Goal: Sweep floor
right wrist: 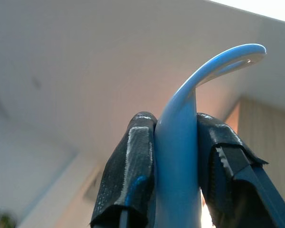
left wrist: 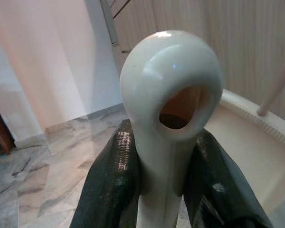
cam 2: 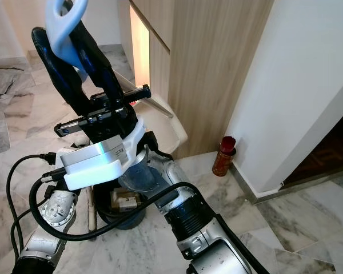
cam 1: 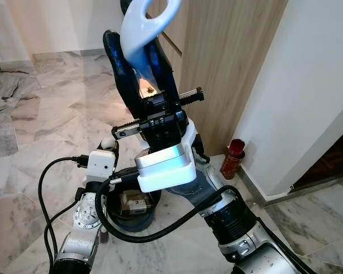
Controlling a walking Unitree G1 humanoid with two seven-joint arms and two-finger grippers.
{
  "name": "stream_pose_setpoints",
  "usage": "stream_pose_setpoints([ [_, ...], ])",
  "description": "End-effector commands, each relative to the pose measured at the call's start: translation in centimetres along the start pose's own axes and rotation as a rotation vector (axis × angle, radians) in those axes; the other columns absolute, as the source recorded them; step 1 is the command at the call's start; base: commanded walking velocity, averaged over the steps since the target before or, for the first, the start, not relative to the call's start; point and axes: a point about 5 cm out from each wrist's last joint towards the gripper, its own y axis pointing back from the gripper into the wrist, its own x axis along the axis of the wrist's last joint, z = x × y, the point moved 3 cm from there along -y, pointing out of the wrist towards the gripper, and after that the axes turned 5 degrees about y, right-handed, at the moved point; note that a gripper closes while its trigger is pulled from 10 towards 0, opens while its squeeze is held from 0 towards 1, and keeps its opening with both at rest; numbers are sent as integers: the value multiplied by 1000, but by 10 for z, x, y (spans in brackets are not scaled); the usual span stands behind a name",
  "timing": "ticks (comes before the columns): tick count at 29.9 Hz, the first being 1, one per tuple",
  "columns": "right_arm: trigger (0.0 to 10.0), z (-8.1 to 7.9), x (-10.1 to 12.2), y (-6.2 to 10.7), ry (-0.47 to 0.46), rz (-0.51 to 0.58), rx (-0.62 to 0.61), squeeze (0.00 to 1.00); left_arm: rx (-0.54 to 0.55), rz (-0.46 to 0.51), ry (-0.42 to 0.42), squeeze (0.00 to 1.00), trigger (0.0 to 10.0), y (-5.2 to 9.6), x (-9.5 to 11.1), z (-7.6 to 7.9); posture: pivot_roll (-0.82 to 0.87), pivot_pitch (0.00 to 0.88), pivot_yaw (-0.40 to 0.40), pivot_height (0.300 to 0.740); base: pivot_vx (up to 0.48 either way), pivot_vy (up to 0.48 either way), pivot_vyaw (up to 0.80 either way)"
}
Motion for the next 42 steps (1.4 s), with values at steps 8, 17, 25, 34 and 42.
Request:
stream_pose_setpoints([
  [8,10000,8,-69,65,134,-363,153,0,-33,25,-8,0,10000,2,3,6,130,0,-68,740,0,0,0],
  [17,10000,38,-114,145,336,-645,312,0,38,-67,-5,0,10000,19,-19,-16,112,0,-47,740,0,0,0],
  [25,10000,64,-132,224,428,-940,411,0,116,-227,-19,0,10000,50,-58,-43,107,0,-36,740,0,0,0],
  [34,10000,98,-129,303,426,-1332,363,0,148,-332,32,0,10000,71,-84,-45,94,0,-24,740,0,0,0],
  [42,10000,142,-105,382,277,-1828,-11,0,176,-416,94,0,10000,86,-103,-47,93,0,-23,740,0,0,0],
])
